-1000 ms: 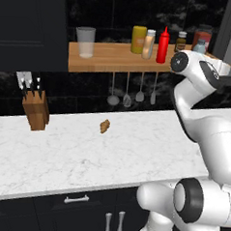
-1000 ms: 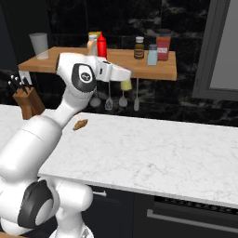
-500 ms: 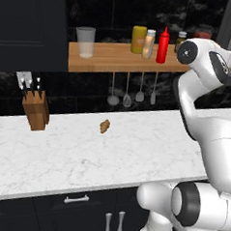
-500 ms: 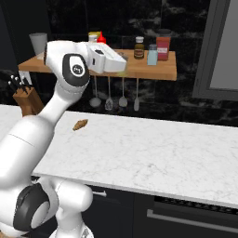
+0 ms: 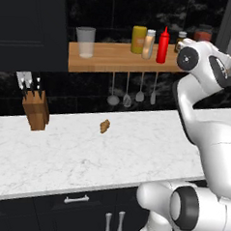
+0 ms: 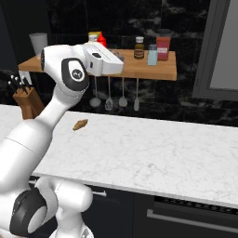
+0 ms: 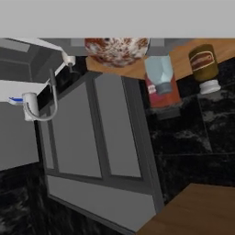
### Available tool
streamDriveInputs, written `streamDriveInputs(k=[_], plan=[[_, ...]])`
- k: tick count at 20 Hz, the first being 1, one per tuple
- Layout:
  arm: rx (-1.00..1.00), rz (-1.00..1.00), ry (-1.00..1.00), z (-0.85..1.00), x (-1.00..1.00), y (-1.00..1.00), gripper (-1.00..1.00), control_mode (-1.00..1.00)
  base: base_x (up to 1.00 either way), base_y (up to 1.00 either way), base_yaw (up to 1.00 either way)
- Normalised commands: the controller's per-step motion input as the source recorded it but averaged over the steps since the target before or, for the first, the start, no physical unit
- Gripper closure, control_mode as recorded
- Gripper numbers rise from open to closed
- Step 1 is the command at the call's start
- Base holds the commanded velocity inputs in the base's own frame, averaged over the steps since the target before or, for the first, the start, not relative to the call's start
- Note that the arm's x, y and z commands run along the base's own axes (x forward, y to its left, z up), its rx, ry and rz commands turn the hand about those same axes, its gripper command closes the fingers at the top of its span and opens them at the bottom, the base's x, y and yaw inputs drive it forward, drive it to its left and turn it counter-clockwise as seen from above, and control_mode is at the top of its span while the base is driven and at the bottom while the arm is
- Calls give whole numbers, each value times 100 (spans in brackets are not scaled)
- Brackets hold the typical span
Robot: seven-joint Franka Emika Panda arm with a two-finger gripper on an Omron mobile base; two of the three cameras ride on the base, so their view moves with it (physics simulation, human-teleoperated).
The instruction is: Put the shaker and condiment bottle from the counter next to their counterparts in the cabinet.
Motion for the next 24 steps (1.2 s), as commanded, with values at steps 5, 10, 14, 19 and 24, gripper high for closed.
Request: streamDriveInputs(k=[5,10,14,19,24], plan=[[1,0,0,22,9,0,100,-100,0,0,0],[0,2,0,-3,15,0,100,-100,0,0,0],[0,5,0,-2,24,0,100,-100,0,0,0],[0,5,0,0,22,-2,100,-100,0,0,0],[0,8,0,0,15,-11,100,-100,0,0,0]])
